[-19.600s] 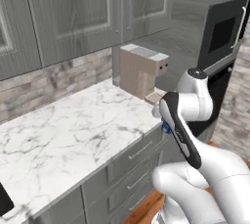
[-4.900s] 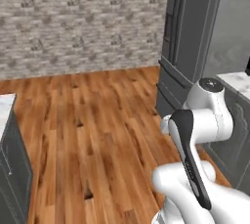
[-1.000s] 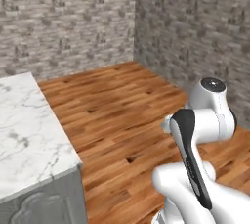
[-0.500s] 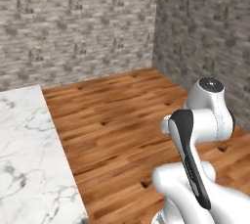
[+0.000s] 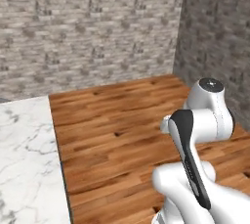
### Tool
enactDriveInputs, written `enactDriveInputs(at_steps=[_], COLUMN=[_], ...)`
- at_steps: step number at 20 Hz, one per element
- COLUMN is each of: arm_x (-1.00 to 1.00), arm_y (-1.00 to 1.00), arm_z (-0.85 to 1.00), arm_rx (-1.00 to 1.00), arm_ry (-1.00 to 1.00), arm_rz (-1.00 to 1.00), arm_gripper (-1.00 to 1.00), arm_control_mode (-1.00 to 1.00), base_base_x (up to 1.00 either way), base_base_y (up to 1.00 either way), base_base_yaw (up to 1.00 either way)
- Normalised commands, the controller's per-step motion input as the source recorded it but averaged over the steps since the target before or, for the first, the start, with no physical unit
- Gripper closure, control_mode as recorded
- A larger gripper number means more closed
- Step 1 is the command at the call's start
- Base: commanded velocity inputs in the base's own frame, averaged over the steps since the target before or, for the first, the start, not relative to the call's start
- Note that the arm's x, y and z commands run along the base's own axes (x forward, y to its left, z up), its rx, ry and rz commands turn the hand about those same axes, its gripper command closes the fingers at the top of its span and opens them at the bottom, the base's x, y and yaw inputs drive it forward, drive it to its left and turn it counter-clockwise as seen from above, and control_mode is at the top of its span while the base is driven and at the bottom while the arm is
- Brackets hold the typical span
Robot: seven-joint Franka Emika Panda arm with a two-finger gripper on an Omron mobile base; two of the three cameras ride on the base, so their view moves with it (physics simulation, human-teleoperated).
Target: Four empty soda cans are scattered around the kitchen. Gather all the cans and cluster them next to the stove for recycling.
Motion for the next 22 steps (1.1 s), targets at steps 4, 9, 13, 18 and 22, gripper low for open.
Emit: enactDriveInputs(at_steps=[4, 9, 13, 18, 22], arm_x=[0.00, 0.00, 0.00, 0.00, 0.00], arm_y=[0.00, 0.00, 0.00, 0.00, 0.00], arm_z=[0.00, 0.00, 0.00, 0.00, 0.00], arm_rx=[0.00, 0.00, 0.00, 0.00, 0.00], arm_ry=[0.00, 0.00, 0.00, 0.00, 0.00], arm_rz=[0.00, 0.00, 0.00, 0.00, 0.00], arm_gripper=[-1.00, -1.00, -1.00, -1.00, -1.00], arm_control_mode=[1.00, 1.00, 1.00, 1.00, 1.00], base_base_x=[0.30, 0.28, 0.39, 0.40, 0.26], base_base_y=[-0.09, -0.22, -0.73, -0.76, -0.68], base_base_yaw=[0.46, 0.40, 0.16, 0.14, 0.21])
